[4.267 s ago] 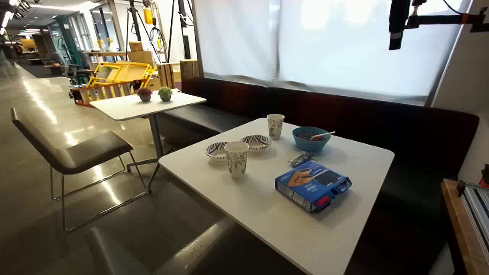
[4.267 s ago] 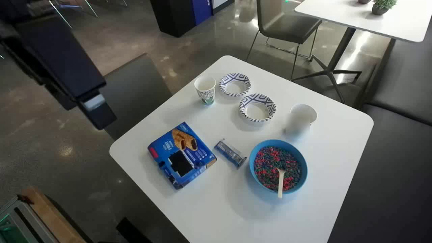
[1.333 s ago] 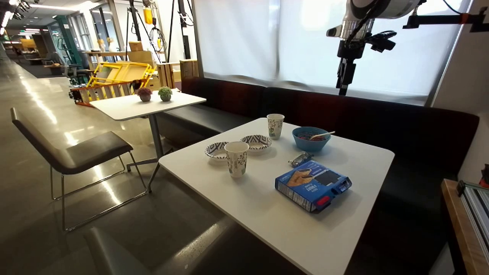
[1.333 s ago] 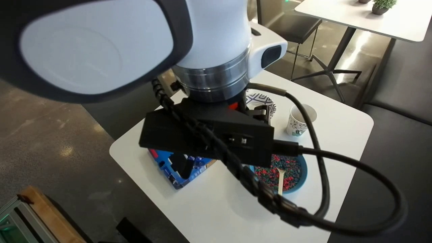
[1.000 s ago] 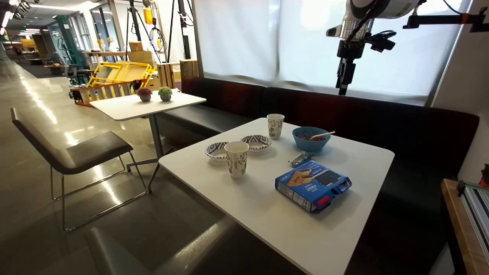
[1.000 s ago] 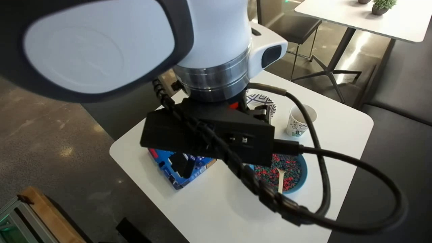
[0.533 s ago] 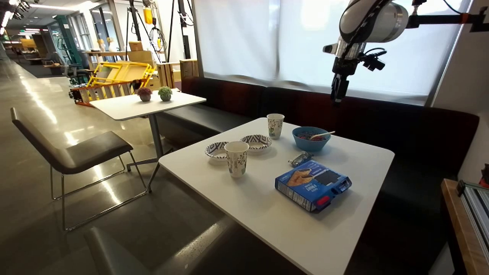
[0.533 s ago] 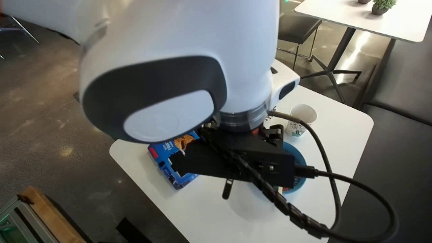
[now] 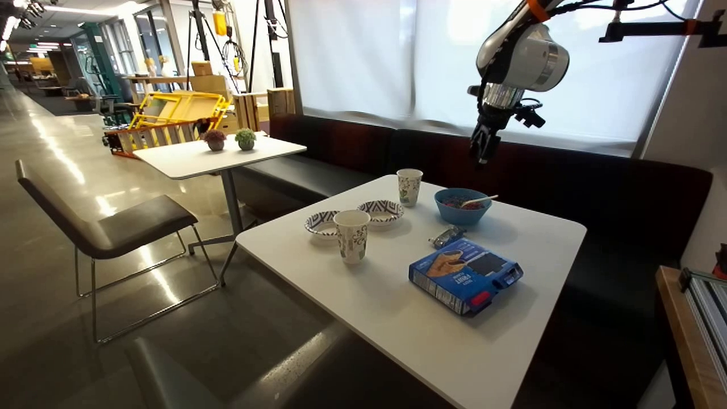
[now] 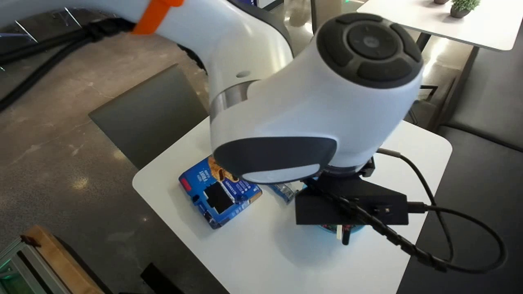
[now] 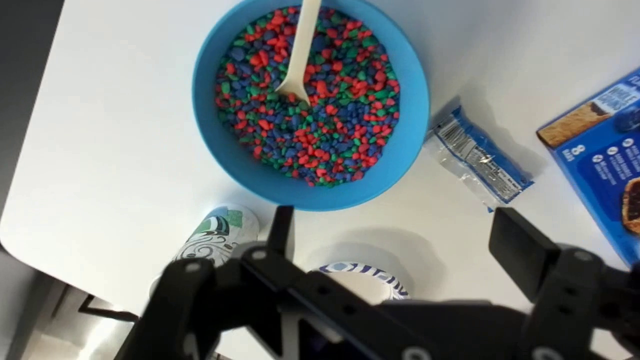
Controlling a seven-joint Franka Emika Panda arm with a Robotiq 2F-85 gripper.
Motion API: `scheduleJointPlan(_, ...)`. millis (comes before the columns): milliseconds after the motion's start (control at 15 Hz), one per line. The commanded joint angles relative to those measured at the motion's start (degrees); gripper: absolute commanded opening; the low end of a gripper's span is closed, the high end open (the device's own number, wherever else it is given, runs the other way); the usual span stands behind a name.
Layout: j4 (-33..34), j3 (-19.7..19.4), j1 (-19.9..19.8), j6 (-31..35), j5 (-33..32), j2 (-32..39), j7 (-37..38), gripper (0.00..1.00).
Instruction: Place some cereal from the blue bowl into the black and white bowl on the right.
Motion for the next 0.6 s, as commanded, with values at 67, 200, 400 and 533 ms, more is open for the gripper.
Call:
scheduleJointPlan(67, 8.0, 5.7, -7.6, 3.3, 7.1, 8.9, -11.4, 1.00)
scheduleJointPlan(200, 10.5, 6.7, -9.8, 2.1, 7.8, 12.2, -12.7, 1.00)
scheduleJointPlan(400, 8.7, 6.2, -9.9, 1.3, 5.2, 10.9, -9.2, 1.00)
scheduleJointPlan(533, 9.9, 6.5, -10.7, 1.2, 5.0, 12.7, -9.0, 1.00)
